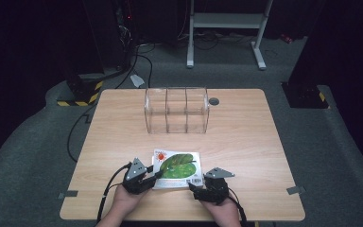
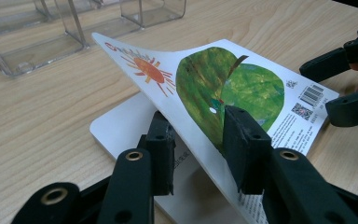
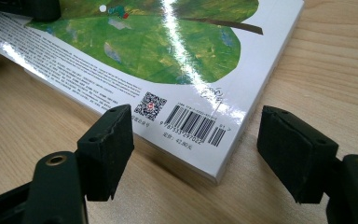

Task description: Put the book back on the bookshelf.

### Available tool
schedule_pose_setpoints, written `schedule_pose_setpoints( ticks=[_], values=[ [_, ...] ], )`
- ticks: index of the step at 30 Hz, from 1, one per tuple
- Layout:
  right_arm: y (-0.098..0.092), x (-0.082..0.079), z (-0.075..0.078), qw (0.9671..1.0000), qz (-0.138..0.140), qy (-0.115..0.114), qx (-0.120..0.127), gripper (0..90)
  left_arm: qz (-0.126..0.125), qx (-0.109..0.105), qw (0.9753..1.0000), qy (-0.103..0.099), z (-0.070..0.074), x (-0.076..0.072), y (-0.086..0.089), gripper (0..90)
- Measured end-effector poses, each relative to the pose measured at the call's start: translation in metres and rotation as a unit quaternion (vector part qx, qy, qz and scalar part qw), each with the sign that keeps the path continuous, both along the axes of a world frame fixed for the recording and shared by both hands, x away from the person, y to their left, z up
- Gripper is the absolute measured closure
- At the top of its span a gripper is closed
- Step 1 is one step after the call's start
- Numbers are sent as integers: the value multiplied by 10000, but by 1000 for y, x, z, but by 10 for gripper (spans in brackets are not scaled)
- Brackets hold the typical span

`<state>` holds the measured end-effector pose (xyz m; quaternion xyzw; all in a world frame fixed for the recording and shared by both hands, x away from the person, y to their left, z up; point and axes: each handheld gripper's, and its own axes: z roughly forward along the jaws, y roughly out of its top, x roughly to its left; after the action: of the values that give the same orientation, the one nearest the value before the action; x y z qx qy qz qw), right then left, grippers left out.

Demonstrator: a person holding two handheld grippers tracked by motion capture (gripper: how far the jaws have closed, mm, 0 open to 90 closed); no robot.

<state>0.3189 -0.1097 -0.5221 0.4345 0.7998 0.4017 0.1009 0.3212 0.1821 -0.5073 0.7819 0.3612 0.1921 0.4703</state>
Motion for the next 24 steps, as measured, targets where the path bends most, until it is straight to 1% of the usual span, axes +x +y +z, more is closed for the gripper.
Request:
schedule_pose_setpoints(
  ticks=[2,6,12,16,20,24],
  values=[
    [0,0,0,10000,-3,0,20,269,-35,58,9999,-106,1,-2,0,651],
    [0,1,0,10000,17,-25,10,270,-73,74,9998,-177,2,-3,-1,655],
    [-1,2,0,10000,-19,7,68,269,-161,142,9989,-418,5,-7,-3,665],
    [-4,4,1,9999,-46,16,160,265,-169,131,9985,-506,6,-10,-3,669],
    [-5,7,2,9997,-103,42,236,260,-168,97,9984,-534,6,-11,-3,671],
    [-5,11,3,9995,-125,20,289,256,-198,109,9980,-590,7,-12,-3,671]
  ],
)
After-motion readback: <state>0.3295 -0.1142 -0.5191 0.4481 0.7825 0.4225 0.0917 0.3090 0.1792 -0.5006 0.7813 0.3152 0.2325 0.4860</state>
